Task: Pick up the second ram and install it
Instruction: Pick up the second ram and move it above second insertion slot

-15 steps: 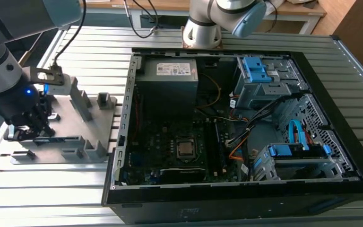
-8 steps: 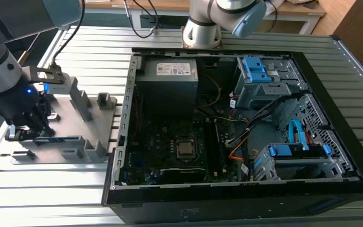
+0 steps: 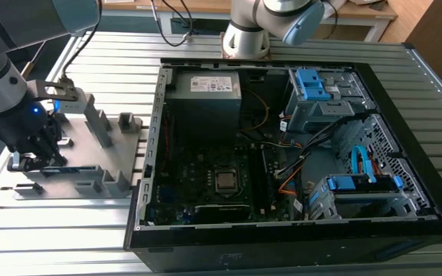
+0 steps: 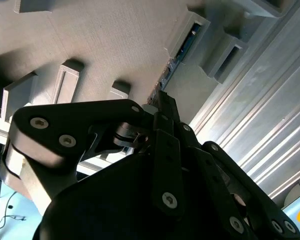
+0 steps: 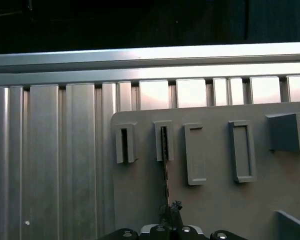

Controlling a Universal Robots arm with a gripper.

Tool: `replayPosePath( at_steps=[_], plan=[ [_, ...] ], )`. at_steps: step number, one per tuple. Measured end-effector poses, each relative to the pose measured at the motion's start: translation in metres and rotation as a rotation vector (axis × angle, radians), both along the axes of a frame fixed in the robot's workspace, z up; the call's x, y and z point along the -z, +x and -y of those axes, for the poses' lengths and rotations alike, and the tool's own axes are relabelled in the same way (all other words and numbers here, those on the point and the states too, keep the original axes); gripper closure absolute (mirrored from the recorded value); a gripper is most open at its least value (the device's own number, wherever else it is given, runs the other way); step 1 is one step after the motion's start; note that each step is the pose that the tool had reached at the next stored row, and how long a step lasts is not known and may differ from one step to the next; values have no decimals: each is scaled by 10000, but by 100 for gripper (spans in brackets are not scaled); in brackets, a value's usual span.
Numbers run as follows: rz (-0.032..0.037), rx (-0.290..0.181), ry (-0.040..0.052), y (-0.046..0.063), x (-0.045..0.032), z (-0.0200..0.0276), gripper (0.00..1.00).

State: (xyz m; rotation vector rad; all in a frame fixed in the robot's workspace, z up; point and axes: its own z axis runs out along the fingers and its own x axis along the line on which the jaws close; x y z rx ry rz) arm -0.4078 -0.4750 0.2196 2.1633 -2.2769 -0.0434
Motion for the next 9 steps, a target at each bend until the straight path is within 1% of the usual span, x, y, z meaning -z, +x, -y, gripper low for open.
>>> replayPosePath(
  at_steps=[9],
  plan=[
    [0,-345,0,0,0,0,90]
  ],
)
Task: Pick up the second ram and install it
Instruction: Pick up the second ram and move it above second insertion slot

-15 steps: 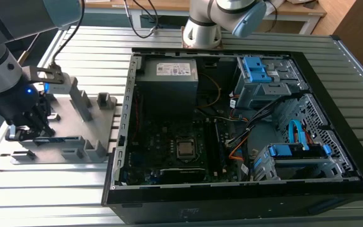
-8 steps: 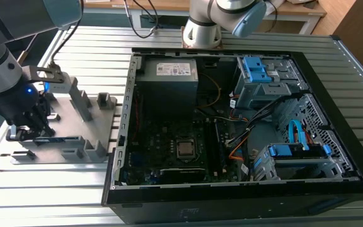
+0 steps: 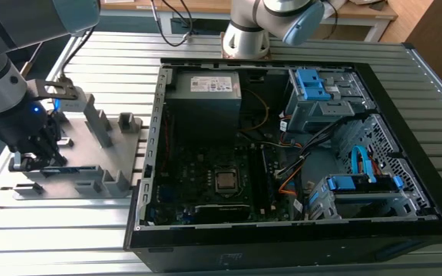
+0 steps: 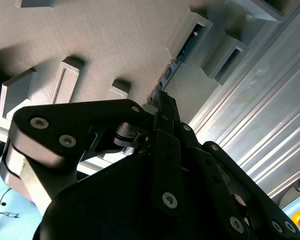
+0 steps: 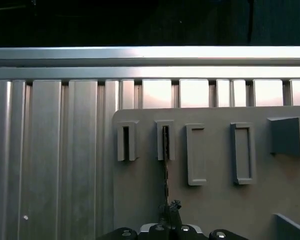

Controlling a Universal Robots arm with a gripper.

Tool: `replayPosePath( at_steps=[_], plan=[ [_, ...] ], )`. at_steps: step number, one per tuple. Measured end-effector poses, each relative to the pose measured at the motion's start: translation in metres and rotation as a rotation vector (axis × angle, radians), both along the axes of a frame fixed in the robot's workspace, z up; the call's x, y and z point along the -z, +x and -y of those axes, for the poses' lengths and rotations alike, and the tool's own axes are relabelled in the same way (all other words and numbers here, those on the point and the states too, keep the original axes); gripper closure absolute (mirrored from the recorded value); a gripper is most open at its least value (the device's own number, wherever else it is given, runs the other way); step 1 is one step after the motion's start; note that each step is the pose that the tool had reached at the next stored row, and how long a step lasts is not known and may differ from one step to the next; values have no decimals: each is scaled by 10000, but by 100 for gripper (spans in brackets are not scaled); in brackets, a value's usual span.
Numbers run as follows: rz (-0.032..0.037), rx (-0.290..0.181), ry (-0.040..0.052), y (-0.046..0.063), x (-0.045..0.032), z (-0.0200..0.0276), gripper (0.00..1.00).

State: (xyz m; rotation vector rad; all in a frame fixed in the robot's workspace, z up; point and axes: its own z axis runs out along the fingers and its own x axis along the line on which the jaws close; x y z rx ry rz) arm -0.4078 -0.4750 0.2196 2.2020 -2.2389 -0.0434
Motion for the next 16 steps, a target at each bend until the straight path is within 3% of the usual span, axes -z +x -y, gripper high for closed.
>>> replayPosePath(
  at_steps=[16],
  plan=[
    [0,-614,0,0,0,0,90]
  ],
)
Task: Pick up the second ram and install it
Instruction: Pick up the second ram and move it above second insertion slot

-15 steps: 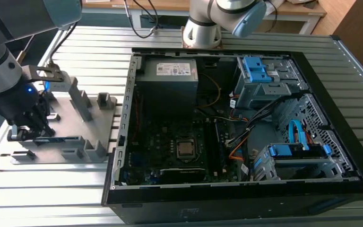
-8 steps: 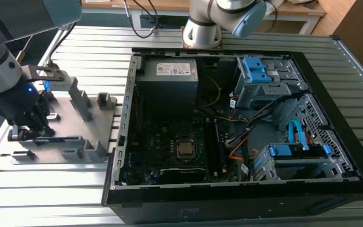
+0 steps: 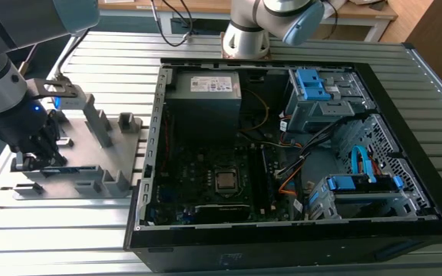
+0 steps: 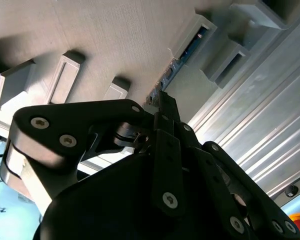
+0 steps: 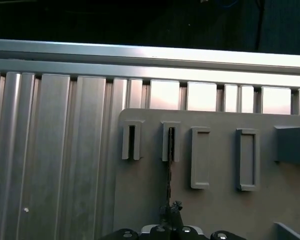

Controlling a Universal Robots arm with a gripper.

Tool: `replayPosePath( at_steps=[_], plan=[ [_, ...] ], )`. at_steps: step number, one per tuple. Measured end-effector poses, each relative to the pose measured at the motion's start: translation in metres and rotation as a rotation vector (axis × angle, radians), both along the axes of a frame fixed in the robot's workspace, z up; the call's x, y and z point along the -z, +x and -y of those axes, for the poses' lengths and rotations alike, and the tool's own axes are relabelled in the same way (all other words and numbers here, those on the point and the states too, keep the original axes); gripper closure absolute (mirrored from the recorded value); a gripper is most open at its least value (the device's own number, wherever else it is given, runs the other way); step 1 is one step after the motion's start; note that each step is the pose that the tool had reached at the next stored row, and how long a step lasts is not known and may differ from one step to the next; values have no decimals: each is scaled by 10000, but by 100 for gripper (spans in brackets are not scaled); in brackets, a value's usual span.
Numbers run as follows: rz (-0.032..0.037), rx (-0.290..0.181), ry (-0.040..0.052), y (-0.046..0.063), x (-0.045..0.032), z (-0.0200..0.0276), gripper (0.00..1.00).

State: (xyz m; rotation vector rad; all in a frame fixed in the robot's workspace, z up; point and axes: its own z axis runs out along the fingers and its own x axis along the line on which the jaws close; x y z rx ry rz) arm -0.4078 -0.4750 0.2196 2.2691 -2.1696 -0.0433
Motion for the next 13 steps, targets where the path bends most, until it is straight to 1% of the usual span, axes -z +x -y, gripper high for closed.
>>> replayPosePath(
  at_steps=[13],
  plan=[
    [0,-381,0,0,0,0,90]
  ],
)
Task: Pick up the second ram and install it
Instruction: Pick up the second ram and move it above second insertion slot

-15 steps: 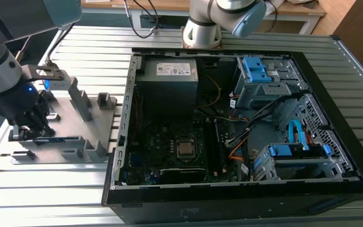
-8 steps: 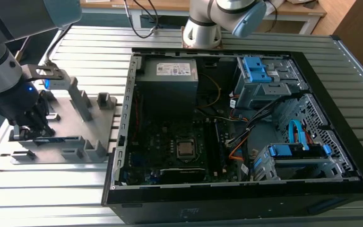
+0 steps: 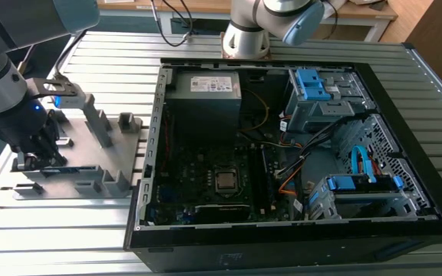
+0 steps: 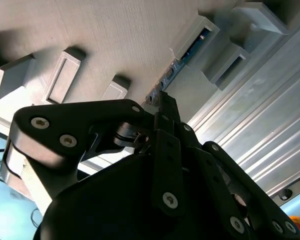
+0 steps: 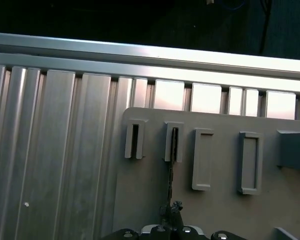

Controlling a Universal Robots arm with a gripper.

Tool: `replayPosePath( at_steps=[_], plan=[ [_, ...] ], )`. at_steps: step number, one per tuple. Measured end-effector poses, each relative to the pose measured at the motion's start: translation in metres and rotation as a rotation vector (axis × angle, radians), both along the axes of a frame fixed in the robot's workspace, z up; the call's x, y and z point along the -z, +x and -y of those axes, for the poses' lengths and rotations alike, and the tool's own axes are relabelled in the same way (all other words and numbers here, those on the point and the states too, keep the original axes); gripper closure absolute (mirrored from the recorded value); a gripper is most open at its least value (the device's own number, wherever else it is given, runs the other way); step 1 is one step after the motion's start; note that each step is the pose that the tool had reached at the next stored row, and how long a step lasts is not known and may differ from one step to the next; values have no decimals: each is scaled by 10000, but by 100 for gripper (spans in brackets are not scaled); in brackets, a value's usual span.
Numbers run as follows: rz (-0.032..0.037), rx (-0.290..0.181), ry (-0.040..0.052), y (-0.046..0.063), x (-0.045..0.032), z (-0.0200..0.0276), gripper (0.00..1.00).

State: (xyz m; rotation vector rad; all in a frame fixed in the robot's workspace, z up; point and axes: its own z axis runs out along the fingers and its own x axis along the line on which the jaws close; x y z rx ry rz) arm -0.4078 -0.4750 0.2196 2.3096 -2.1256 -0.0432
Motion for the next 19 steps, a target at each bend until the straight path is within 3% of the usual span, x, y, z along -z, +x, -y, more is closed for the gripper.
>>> replayPosePath(
  at_steps=[19],
  plan=[
    [0,27,0,0,1,0,89]
  ],
)
